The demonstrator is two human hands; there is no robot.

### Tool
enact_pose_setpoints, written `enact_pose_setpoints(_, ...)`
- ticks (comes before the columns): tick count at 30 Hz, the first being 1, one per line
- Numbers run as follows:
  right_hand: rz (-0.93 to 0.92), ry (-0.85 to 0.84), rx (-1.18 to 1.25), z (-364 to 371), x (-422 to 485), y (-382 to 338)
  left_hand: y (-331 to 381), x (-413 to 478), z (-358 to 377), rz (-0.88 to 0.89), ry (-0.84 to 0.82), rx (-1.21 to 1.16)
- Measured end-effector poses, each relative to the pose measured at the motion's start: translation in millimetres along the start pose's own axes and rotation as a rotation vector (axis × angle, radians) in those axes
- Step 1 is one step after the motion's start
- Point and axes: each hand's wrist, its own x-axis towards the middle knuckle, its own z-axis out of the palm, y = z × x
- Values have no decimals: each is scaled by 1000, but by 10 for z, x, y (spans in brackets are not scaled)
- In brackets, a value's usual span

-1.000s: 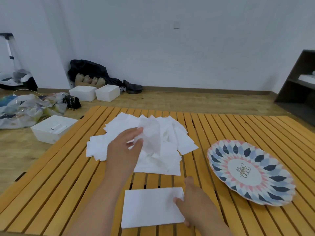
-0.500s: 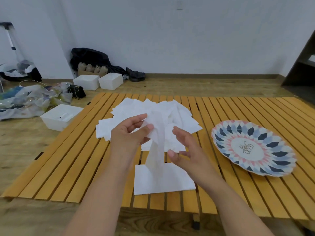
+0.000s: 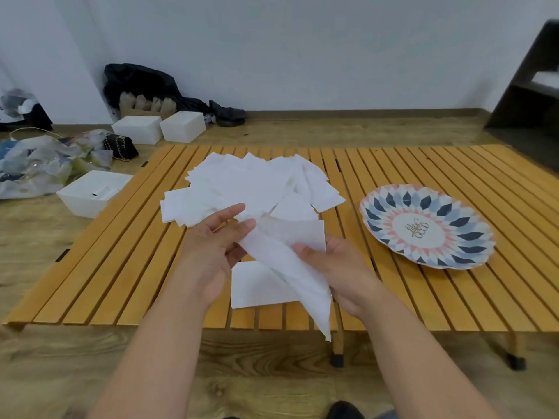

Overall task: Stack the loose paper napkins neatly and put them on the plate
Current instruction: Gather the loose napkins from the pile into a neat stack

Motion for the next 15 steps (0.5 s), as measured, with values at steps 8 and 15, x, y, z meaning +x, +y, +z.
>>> enact_pose_setpoints(8,33,101,131,-19,-23,17,-21,37,-212,-41,154,71)
enact_pose_setpoints(15,66,-30,118,-43,57,-48,-17,21,-91,55,-84,484)
